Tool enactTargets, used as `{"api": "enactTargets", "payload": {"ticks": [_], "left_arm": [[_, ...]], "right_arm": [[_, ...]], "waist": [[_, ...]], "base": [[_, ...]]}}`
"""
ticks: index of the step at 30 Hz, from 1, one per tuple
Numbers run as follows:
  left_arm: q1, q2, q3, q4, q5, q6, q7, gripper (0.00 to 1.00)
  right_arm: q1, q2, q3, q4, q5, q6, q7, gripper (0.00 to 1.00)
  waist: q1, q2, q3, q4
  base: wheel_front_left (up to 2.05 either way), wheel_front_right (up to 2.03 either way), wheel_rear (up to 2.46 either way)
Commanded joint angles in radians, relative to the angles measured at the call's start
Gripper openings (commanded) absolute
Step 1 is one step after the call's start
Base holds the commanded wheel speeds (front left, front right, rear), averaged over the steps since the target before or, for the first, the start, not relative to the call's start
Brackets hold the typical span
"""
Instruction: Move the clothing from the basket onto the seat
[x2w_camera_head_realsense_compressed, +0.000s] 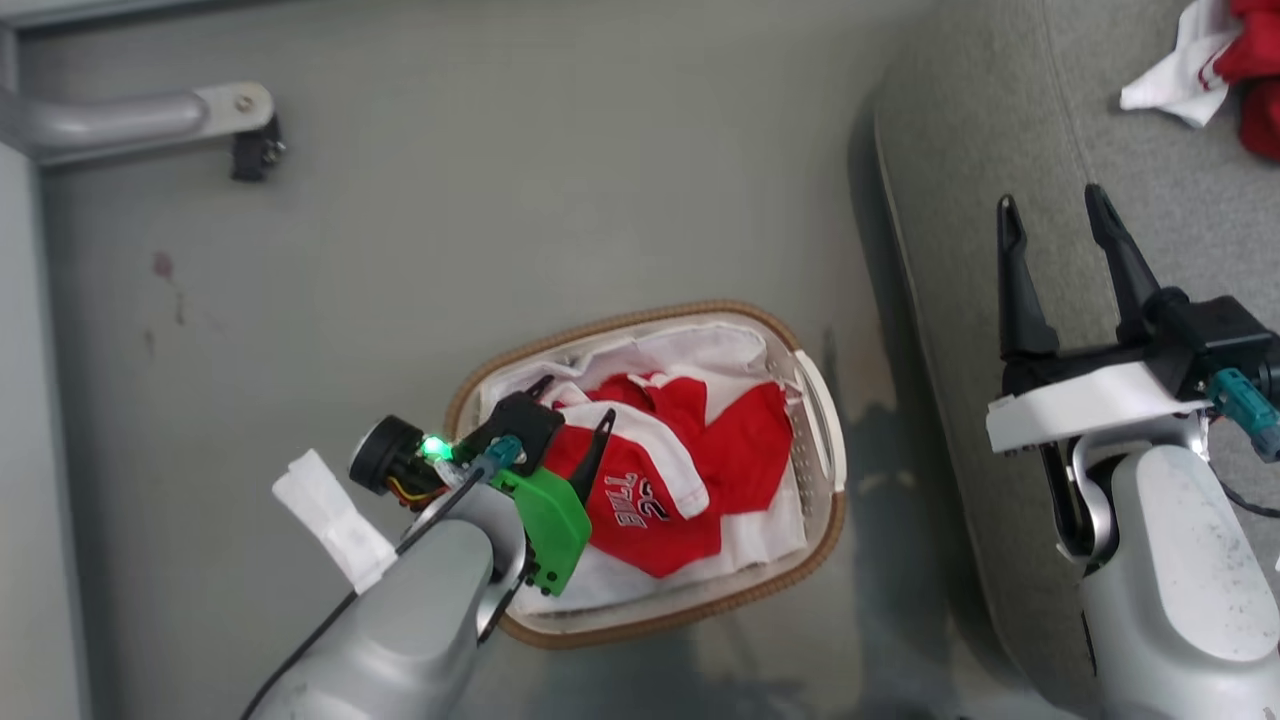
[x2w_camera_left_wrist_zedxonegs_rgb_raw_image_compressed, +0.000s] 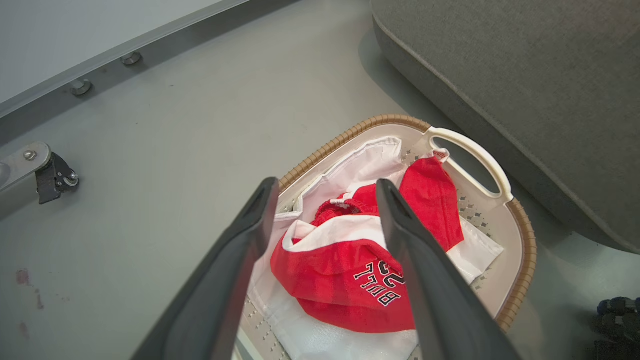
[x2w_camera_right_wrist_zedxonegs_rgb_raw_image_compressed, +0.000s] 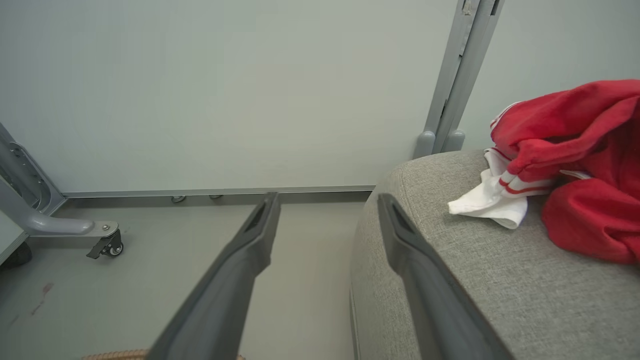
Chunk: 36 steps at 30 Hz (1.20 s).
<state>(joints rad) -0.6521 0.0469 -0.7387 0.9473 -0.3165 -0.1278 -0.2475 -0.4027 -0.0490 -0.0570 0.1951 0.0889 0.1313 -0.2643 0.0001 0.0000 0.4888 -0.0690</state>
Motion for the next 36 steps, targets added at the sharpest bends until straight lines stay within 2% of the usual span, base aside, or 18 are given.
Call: {"api": "enactTargets", "payload": {"ticks": [1,6,13,20,24,25,26,27,36], "left_arm": [[-0.041,0.007,-0.011,0.023,-0.012,-0.005,0.004,1.0],[-0.132,0.014,-0.077,0.156,-0.022,-0.004,0.05,1.0],[-0.224,0.04,-0.086,0.267,-0.028,0.004,0.08,1.0],[-0.275,0.055,-0.081,0.316,-0.038,0.048,0.134,1.0],[-0.281,0.051,-0.089,0.328,-0.042,0.057,0.185,0.99],[-0.281,0.049,-0.09,0.33,-0.042,0.056,0.192,0.71],[-0.281,0.046,-0.094,0.331,-0.041,0.055,0.198,0.33],[-0.281,0.04,-0.097,0.331,-0.044,0.05,0.19,0.0],[-0.24,0.021,-0.114,0.326,-0.06,0.034,0.127,0.0]], "right_arm": [[-0.021,-0.003,0.004,-0.011,0.009,-0.001,0.0,1.0],[-0.056,-0.003,0.039,-0.033,0.022,-0.001,0.0,1.0],[-0.091,-0.003,0.074,-0.055,0.041,-0.001,0.0,1.0],[-0.102,-0.003,0.1,-0.061,0.064,-0.001,0.0,1.0],[-0.103,-0.003,0.111,-0.058,0.075,-0.001,0.0,1.0],[-0.103,-0.003,0.113,-0.058,0.079,-0.001,0.0,1.0],[-0.103,-0.003,0.114,-0.058,0.083,-0.001,0.0,1.0],[-0.102,-0.003,0.113,-0.059,0.084,-0.001,0.0,1.0],[-0.083,-0.003,0.1,-0.038,0.079,-0.001,0.0,1.0]], "waist": [[-0.0001,0.0,0.147,-0.091],[-0.0001,0.0,0.222,-0.122],[-0.0001,0.0,0.286,-0.156],[-0.0001,0.0,0.319,-0.178],[-0.0001,0.0,0.323,-0.187],[-0.0001,0.0,0.323,-0.188],[-0.0001,0.0,0.323,-0.19],[-0.0001,0.0,0.32,-0.19],[-0.0001,0.0,0.265,-0.17]], "base": [[0.0,0.0,0.0],[0.0,0.0,0.0],[0.0,0.0,0.0],[0.0,0.0,0.0],[0.0,0.0,0.0],[0.0,0.0,0.0],[0.0,0.0,0.0],[0.0,0.0,0.0],[0.0,0.0,0.0]]}}
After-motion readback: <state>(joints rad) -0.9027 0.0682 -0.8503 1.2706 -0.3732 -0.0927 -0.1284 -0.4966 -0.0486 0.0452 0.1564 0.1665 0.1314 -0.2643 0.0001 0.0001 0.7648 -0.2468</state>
